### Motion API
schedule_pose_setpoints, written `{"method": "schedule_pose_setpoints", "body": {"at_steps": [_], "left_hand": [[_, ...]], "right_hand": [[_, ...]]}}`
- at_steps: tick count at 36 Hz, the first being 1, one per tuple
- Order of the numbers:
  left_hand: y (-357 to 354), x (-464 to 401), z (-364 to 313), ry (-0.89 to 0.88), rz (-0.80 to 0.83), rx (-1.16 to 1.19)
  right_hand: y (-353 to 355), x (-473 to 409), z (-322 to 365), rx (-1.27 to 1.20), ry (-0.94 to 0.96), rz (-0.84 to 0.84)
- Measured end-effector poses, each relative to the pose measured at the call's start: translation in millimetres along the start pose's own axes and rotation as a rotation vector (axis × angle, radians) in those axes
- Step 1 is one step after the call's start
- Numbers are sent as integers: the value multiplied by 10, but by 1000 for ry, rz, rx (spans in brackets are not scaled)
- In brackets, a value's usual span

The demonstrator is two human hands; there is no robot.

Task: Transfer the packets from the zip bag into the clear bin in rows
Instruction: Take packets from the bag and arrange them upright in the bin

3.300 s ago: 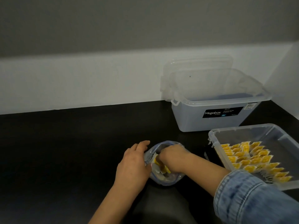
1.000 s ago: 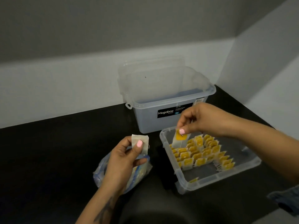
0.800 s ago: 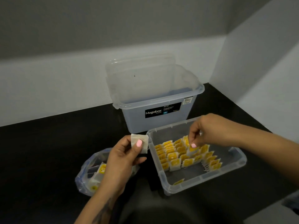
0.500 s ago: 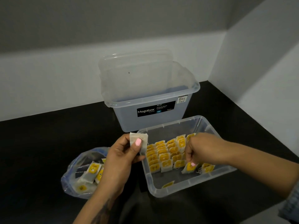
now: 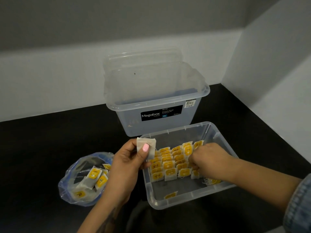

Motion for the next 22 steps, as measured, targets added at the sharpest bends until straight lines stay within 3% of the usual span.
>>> {"method": "schedule_pose_setpoints", "body": {"at_steps": [7,12,15,18,22], "left_hand": [[-52,-15,-29,18,29,7],[-152,-45,-30,91,154,52],[-292,-34,-48,165,296,102],[-408,7,-79,216,401,146],[-500,39,-71,259,479,178]], "right_hand": [[181,83,-19,-98,13,-72],[672,193,-89,-486,65,-327],[1028,317,41,-711,252,-465],[1191,370,231,-713,379,-433],[1230,387,303,-733,414,-385]]}}
Point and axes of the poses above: each hand's wrist, its own x-axis away from the middle knuckle, its own y-axis out of the back of the hand, z = x × y, the point moved 8 cm from there along -x, towards the middle knuckle, and after that the axes turned 10 degrees about -x, right-handed, at the moved point
